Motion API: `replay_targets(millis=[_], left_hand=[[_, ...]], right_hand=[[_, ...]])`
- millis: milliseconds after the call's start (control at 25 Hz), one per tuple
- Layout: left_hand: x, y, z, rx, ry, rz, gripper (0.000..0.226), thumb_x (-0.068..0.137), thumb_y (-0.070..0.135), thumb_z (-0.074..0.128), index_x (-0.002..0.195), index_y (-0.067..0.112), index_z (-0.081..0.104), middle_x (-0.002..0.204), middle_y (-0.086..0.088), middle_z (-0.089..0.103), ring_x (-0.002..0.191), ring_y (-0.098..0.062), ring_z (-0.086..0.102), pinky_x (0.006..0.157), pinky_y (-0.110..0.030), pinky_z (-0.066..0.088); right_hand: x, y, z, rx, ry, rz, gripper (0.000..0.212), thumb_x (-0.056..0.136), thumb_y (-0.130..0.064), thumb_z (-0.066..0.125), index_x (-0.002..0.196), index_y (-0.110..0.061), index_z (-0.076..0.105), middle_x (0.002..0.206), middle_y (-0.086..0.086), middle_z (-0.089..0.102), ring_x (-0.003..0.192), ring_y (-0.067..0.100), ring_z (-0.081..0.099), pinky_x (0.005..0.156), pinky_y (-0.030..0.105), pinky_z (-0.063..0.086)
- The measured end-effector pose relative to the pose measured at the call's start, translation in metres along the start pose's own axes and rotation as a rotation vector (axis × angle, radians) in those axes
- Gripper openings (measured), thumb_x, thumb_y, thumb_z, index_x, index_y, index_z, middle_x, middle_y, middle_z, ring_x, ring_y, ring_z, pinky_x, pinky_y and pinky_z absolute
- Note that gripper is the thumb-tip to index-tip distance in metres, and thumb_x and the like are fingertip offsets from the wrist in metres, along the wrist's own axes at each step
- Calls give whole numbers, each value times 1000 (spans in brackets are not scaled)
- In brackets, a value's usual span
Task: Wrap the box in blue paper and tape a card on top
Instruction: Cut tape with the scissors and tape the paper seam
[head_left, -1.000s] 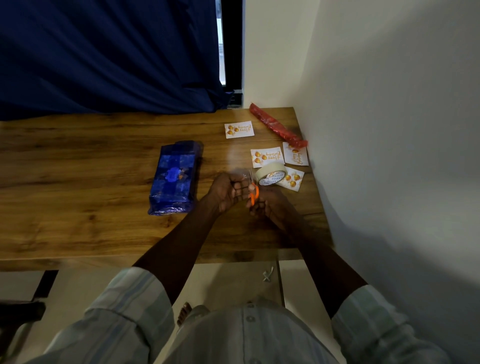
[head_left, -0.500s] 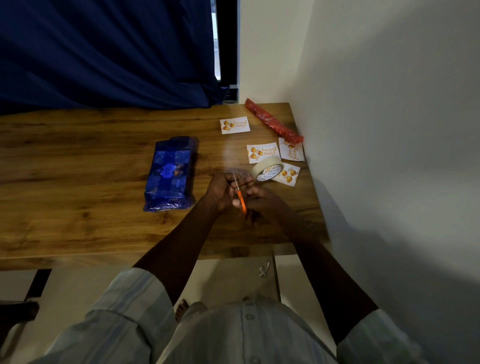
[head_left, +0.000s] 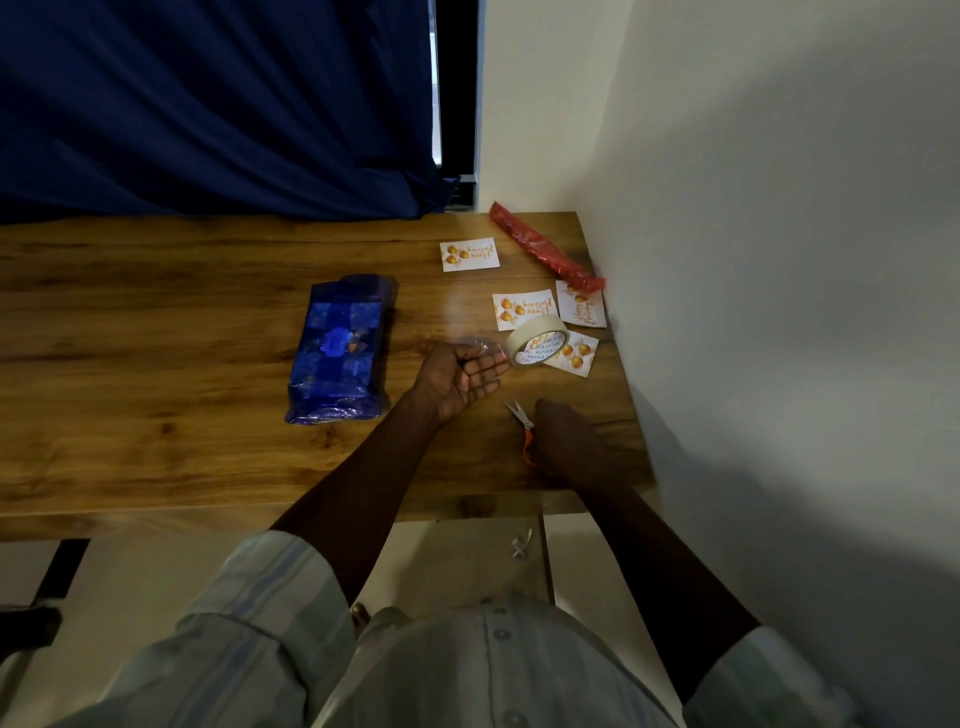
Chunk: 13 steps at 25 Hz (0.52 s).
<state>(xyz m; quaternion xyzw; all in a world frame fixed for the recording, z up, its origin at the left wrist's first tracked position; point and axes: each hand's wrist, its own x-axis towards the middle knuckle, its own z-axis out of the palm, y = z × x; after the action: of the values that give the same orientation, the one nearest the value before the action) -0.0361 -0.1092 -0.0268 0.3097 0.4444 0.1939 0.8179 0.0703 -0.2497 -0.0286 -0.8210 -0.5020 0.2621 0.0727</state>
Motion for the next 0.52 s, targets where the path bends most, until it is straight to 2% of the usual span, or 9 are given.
replay_targets(millis=[80, 120, 240, 280, 360, 520], left_hand=[[0, 0, -1, 6, -3, -1, 31, 96, 14, 36, 95, 4, 65, 105, -14, 71, 113, -27, 64, 109, -42, 40], [0, 0, -1, 3, -9, 1, 31, 96, 14, 36, 97, 4, 64, 106, -14, 71, 113, -27, 64, 109, -42, 40], [-1, 0, 0, -4, -23, 5, 28, 96, 14, 38, 100, 4, 64, 108, -14, 70, 114, -27, 63, 109, -42, 41], [-1, 0, 1, -8, -26, 4, 28, 96, 14, 39, 101, 3, 64, 109, -14, 70, 114, -27, 63, 109, -42, 40], [-1, -1, 0, -13, -36, 4, 27, 95, 14, 40, 101, 3, 65, 110, -14, 70, 113, -26, 64, 110, -42, 39], [-4, 3, 3, -20, -62, 4, 29, 96, 14, 40, 96, 3, 66, 102, -12, 74, 115, -25, 63, 110, -41, 39]], right_hand=[[4, 0, -7, -72, -65, -28, 33, 88, -18, 67, 115, -4, 55, 117, 14, 59, 104, 26, 58, 84, 30, 46], [6, -2, -14, -88, -19, -26, 36, 88, -18, 67, 119, -3, 55, 120, 14, 58, 108, 26, 57, 88, 30, 44], [29, -6, -40, 4, 424, 50, 49, 87, -17, 66, 131, -6, 48, 131, 14, 53, 118, 28, 53, 93, 33, 45], [39, -5, -46, 39, 517, 42, 56, 85, -17, 69, 134, -6, 45, 133, 15, 51, 119, 29, 51, 93, 34, 45], [59, -3, -53, 100, 533, 4, 60, 83, -16, 72, 136, -6, 44, 133, 16, 52, 119, 31, 53, 93, 37, 47], [75, 3, -57, 76, 541, -28, 38, 89, -7, 61, 125, -6, 53, 117, 17, 64, 106, 32, 63, 86, 39, 53]])
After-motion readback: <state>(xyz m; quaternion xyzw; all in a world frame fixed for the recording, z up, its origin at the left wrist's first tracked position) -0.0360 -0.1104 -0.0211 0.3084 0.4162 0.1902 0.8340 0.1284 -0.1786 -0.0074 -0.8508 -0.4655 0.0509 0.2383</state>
